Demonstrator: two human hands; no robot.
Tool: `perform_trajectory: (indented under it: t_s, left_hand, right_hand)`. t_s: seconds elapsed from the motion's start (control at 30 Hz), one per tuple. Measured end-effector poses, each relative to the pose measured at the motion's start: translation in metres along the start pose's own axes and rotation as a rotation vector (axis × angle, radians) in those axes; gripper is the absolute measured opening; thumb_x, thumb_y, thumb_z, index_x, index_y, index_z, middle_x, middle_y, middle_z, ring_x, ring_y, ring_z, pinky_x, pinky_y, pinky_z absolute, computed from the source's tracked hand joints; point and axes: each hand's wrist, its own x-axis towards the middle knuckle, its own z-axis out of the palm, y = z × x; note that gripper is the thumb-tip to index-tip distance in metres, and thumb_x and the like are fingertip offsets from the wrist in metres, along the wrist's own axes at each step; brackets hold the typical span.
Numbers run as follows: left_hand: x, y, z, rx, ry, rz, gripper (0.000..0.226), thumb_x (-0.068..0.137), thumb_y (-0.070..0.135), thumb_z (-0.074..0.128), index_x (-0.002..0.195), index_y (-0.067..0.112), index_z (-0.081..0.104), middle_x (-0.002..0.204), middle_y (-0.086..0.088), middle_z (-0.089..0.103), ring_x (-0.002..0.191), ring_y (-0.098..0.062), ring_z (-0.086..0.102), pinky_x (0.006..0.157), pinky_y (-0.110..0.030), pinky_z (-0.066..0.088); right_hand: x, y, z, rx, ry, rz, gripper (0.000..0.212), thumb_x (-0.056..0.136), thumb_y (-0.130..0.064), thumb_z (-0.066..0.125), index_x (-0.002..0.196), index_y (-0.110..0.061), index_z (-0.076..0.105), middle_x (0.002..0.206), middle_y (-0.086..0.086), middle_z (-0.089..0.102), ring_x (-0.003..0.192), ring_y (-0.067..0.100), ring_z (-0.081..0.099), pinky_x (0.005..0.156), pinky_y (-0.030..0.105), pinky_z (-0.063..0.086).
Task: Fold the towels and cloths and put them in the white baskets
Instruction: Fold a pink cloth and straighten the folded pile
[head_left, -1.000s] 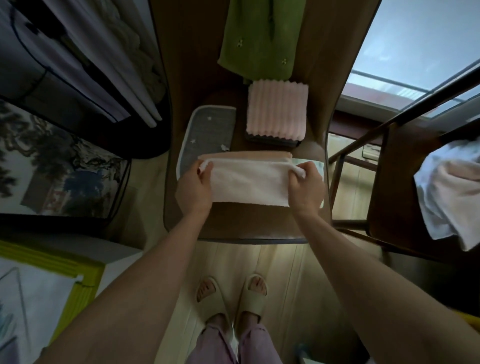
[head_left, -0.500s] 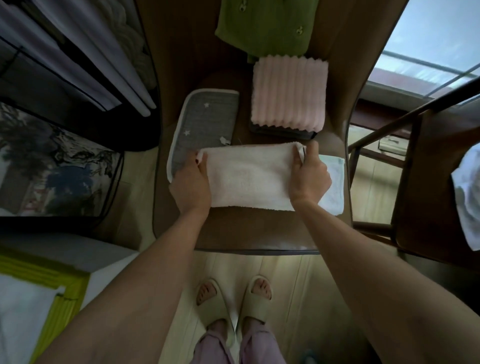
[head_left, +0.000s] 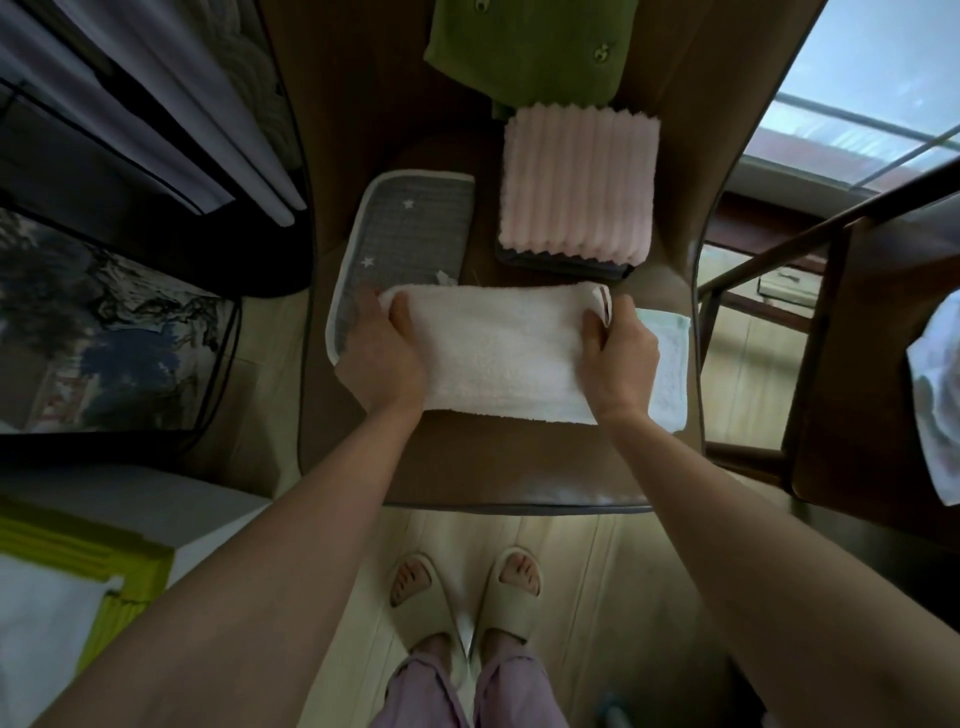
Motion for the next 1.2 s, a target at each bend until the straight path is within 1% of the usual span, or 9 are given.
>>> perform_trajectory:
  t_s: [0.1, 0.27, 0.4, 0.63, 0.8, 0.93, 1.0, 1.1, 1.2]
  left_hand:
    - [-0.011, 0.008, -0.002, 0.045, 0.057, 0.253, 0.040, 0.097, 0.032, 0.049, 0.131, 0.010, 0.048, 0.134, -0.015, 0.050, 0.124, -0.031, 0.046, 0.105, -0.047, 0.037]
    - [-0.037, 0.026, 0.016, 0.206, -0.469, 0.879, 0.054, 0.102, 0.034, 0.034, 0.152, 0.017, 0.023, 0.160, -0.005, 0.019, 0.149, -0.021, 0.008, 0.121, -0.038, -0.002]
    - [-0.034, 0.023, 0.033, 0.442, -0.526, 0.869, 0.064, 0.101, 0.047, 0.016, 0.153, 0.020, -0.009, 0.161, -0.001, -0.015, 0.147, -0.017, -0.019, 0.119, -0.039, -0.014]
    - [-0.032, 0.021, 0.035, 0.529, -0.565, 0.880, 0.069, 0.100, 0.053, 0.016, 0.152, 0.021, -0.015, 0.160, -0.002, -0.021, 0.146, -0.018, -0.022, 0.119, -0.040, -0.013]
    - [-0.033, 0.020, 0.037, 0.526, -0.542, 0.902, 0.073, 0.098, 0.059, 0.018, 0.152, 0.021, -0.015, 0.160, -0.002, -0.020, 0.146, -0.017, -0.021, 0.119, -0.039, -0.015]
    - [-0.033, 0.019, 0.035, 0.529, -0.549, 0.948, 0.075, 0.097, 0.059, 0.017, 0.152, 0.019, -0.015, 0.160, -0.004, -0.018, 0.147, -0.019, -0.019, 0.119, -0.040, -0.014]
    - [-0.033, 0.018, 0.036, 0.542, -0.547, 0.959, 0.074, 0.097, 0.059, 0.015, 0.151, 0.018, -0.016, 0.160, -0.004, -0.018, 0.147, -0.020, -0.019, 0.119, -0.042, -0.012]
    - [-0.032, 0.013, 0.036, 0.545, -0.530, 1.012, 0.071, 0.098, 0.056, 0.010, 0.151, 0.017, -0.017, 0.160, -0.005, -0.019, 0.147, -0.020, -0.020, 0.120, -0.042, -0.010]
    - [-0.027, -0.003, 0.027, 0.532, -0.549, 1.064, 0.067, 0.097, 0.053, 0.004, 0.152, 0.017, -0.014, 0.159, -0.002, -0.019, 0.146, -0.017, -0.019, 0.120, -0.039, -0.010]
  right_hand:
    - [0.003, -0.004, -0.004, 0.046, -0.019, 0.063, 0.014, 0.100, -0.021, 0.048, 0.090, -0.011, 0.047, 0.074, -0.005, 0.051, 0.063, 0.007, 0.046, 0.056, 0.016, 0.031]
    - [-0.002, -0.003, -0.022, 0.307, -0.136, 0.156, 0.018, 0.099, -0.028, 0.051, 0.095, -0.012, 0.054, 0.079, -0.005, 0.053, 0.067, 0.005, 0.047, 0.059, 0.014, 0.037]
    - [-0.014, 0.010, -0.048, 0.379, -0.291, 0.130, 0.024, 0.099, -0.031, 0.051, 0.117, -0.016, 0.056, 0.102, -0.011, 0.060, 0.091, 0.000, 0.057, 0.072, 0.015, 0.044]
    - [-0.028, 0.017, -0.047, 0.416, -0.319, 0.118, 0.019, 0.100, -0.023, 0.051, 0.117, -0.017, 0.050, 0.093, 0.003, 0.067, 0.083, 0.017, 0.066, 0.069, 0.035, 0.055]
    - [-0.024, 0.024, -0.045, 0.231, -0.249, 0.025, 0.026, 0.100, -0.018, 0.051, 0.123, -0.016, 0.040, 0.073, 0.000, 0.056, 0.063, 0.008, 0.053, 0.056, 0.016, 0.043]
    - [-0.036, 0.025, -0.036, 0.091, -0.057, -0.028, 0.034, 0.097, -0.015, 0.053, 0.129, -0.011, 0.043, 0.100, 0.007, 0.059, 0.092, 0.019, 0.058, 0.084, 0.040, 0.053]
    - [-0.037, 0.024, -0.027, -0.114, 0.054, -0.268, 0.042, 0.099, -0.020, 0.050, 0.139, -0.009, 0.043, 0.134, 0.011, 0.051, 0.124, 0.025, 0.046, 0.108, 0.043, 0.038]
    - [-0.027, 0.035, -0.013, -0.321, -0.158, -0.588, 0.054, 0.105, -0.034, 0.031, 0.154, -0.013, 0.020, 0.162, 0.008, 0.014, 0.150, 0.021, 0.008, 0.122, 0.040, 0.007]
    - [-0.021, 0.059, -0.008, -0.384, -0.312, -0.458, 0.061, 0.105, -0.046, 0.019, 0.155, -0.020, -0.001, 0.163, 0.000, -0.007, 0.149, 0.010, -0.011, 0.122, 0.038, -0.002]
